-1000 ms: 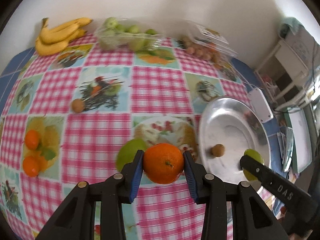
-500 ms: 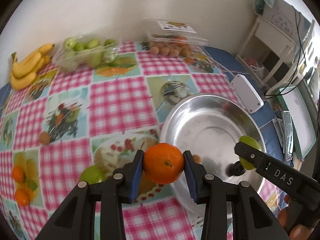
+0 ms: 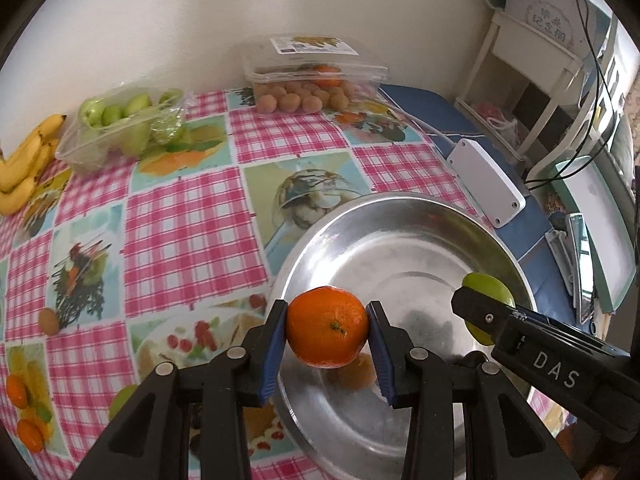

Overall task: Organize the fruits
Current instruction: 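Carry the orange in the left tool and the mango in the right tool over the bowl, then open the left tool to drop the orange while the right tool drops the mango into the bowl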

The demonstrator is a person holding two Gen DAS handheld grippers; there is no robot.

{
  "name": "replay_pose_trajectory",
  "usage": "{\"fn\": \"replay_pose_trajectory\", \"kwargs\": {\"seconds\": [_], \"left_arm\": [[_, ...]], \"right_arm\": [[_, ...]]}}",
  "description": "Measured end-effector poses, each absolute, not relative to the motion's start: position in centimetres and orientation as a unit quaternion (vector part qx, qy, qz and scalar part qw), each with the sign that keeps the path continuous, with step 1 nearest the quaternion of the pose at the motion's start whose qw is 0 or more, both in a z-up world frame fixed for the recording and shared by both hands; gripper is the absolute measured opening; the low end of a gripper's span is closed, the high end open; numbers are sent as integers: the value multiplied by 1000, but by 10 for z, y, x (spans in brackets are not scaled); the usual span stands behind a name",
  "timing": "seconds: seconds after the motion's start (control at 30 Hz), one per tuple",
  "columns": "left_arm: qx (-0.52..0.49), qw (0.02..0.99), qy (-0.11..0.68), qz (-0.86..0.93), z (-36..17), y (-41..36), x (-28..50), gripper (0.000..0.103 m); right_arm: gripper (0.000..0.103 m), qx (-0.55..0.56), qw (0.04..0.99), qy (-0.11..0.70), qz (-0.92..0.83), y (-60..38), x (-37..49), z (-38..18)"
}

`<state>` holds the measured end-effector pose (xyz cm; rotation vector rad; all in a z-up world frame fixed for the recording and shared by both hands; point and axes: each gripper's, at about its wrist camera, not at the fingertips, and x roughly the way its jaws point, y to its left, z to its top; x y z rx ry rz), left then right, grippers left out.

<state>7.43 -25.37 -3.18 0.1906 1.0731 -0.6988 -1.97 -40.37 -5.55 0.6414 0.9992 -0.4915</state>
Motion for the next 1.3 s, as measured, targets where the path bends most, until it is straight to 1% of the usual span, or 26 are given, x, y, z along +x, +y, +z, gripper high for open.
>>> {"fn": "replay_pose_trajectory", "kwargs": {"seconds": [0.37,1.13,1.23,1.3], "left_arm": [[108,791,506,-327,-51,-268,76,42],[118,785,513,-327,-54,-271,74,42],[116,782,516,-329,-54,-271,74,44],[116,783,516,-327,-53,-270,74,47]], "right_arm": [[45,302,789,479,-240,-410,-17,-73],[45,304,775,495,-250,-417,-17,-86],[45,297,775,496,-253,-418,-16,-85],[45,294,777,496,-254,-418,-16,-83]]}}
